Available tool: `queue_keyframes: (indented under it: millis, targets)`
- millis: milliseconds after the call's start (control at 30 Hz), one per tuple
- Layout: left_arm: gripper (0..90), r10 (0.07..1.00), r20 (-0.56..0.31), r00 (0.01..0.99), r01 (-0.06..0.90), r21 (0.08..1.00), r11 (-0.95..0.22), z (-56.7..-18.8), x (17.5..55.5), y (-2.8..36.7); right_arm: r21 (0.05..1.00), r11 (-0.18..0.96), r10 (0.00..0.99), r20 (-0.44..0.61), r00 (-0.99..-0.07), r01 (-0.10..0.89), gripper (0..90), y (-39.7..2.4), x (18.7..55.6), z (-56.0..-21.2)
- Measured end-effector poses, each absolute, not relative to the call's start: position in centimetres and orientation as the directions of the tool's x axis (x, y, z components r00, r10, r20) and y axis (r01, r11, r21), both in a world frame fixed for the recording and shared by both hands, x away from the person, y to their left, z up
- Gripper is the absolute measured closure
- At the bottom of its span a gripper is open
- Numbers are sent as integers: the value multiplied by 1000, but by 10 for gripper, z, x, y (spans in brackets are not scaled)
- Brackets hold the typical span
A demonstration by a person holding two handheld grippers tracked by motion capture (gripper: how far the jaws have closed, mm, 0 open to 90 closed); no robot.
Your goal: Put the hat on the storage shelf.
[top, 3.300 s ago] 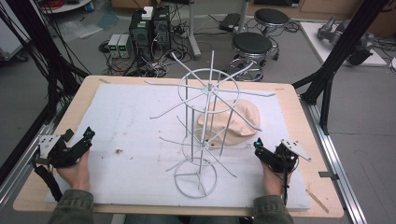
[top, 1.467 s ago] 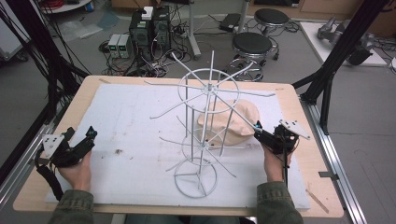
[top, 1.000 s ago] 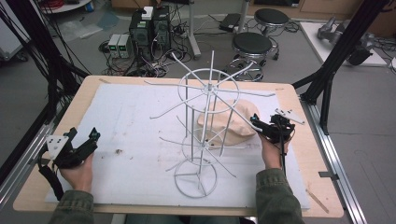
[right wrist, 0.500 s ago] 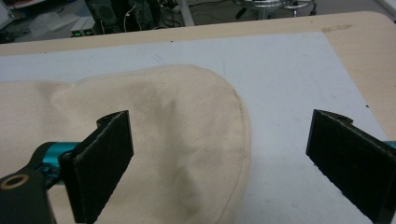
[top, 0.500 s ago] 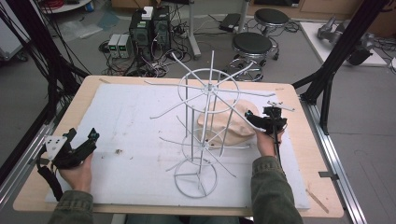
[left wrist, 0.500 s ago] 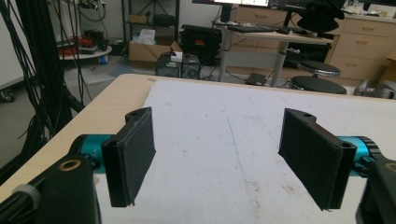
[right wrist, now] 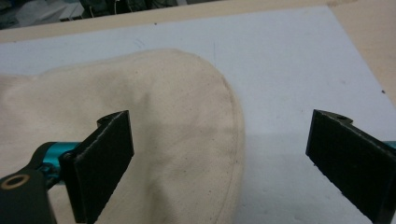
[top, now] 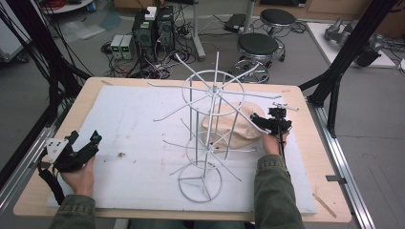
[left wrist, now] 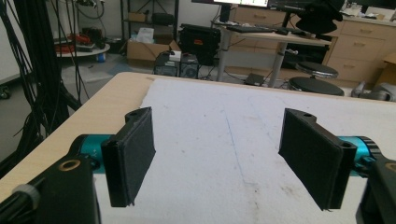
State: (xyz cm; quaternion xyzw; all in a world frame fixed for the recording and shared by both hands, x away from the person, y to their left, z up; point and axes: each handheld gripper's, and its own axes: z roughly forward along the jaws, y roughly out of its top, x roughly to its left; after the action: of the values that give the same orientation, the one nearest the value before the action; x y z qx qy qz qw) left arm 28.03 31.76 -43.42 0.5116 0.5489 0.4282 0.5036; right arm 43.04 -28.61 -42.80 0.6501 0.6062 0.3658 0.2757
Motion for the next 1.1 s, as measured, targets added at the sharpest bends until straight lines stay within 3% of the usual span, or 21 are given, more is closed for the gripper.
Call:
queue_keyframes:
  millis: [467, 733, 800, 900, 1100]
  targets:
    - [266, 991, -127, 30, 132, 984, 122, -435, 281, 319, 730, -85, 992, 124, -9, 678, 63, -272, 448, -440]
    - [266, 992, -124, 33, 127, 985, 119, -435, 281, 319, 725, -11, 999, 29, -14, 689, 70, -261, 451, -448]
    - [266, 992, -126, 30, 123, 985, 122, -434, 280, 319, 732, 13, 999, 16, -36, 681, 189, -259, 452, -450]
    - [266, 991, -131, 29, 126, 984, 126, -435, 281, 320, 741, 59, 998, -48, -36, 669, 239, -254, 451, -449]
    - [266, 991, -126, 36, 126, 985, 121, -434, 280, 319, 744, 45, 998, -65, 6, 667, 403, -254, 449, -447]
